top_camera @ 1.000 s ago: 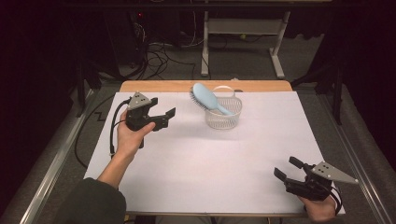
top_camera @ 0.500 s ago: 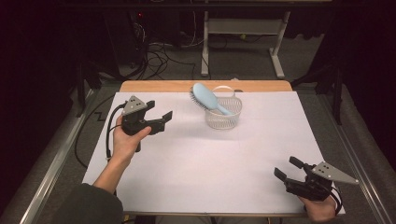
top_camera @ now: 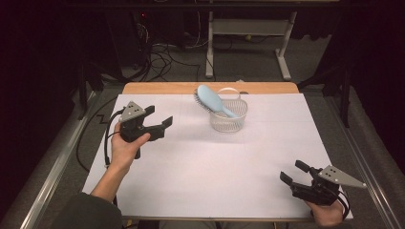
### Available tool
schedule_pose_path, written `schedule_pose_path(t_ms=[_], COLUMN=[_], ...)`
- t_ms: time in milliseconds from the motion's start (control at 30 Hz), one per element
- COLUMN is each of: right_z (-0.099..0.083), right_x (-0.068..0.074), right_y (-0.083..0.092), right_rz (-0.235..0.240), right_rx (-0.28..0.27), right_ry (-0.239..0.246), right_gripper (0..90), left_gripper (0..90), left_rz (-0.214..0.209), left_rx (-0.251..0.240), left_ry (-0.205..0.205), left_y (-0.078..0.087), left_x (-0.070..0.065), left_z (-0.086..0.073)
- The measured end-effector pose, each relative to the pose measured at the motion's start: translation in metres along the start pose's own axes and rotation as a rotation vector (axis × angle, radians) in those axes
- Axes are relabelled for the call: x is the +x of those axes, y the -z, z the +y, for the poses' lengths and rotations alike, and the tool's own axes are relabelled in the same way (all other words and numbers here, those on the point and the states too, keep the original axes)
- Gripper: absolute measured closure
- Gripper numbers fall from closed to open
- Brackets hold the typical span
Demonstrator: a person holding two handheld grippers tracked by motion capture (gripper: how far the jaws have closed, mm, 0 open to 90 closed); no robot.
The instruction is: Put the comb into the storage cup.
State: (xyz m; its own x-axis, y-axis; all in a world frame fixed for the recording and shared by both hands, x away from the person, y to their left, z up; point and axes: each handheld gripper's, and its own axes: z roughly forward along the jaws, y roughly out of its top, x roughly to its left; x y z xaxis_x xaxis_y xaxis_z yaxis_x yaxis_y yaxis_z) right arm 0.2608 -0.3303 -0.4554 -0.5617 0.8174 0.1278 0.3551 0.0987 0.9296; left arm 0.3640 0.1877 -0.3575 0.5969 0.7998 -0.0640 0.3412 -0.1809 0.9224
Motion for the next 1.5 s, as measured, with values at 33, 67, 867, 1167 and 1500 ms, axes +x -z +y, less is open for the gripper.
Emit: schedule_pose_path(t_ms=[33, 67, 867, 1167, 1500], right_z=[0.0, 0.0, 0.0, 0.0, 0.0], right_x=[0.0, 0.0, 0.001, 0.001, 0.001], right_y=[0.0, 0.0, 0.0, 0.0, 0.0], right_rz=[-0.001, -0.001, -0.007, -0.005, -0.006], right_rx=[0.001, 0.0, -0.003, -0.002, 0.002], right_ry=[0.0, 0.0, 0.001, 0.0, -0.002], right_gripper=[22.6, 22.6, 22.7, 22.7, 22.7], left_gripper=[23.1, 23.1, 23.0, 23.0, 23.0], left_rz=[0.002, 0.002, 0.0, 0.003, 0.011], left_rx=[0.0, -0.001, -0.009, -0.004, -0.008], left_ry=[-0.004, -0.006, 0.017, 0.026, 0.04], left_y=[0.001, 0.001, 0.017, 0.023, 0.03], left_x=[0.0, 0.0, 0.001, 0.003, 0.006], left_z=[0.0, 0.0, -0.018, -0.029, -0.038])
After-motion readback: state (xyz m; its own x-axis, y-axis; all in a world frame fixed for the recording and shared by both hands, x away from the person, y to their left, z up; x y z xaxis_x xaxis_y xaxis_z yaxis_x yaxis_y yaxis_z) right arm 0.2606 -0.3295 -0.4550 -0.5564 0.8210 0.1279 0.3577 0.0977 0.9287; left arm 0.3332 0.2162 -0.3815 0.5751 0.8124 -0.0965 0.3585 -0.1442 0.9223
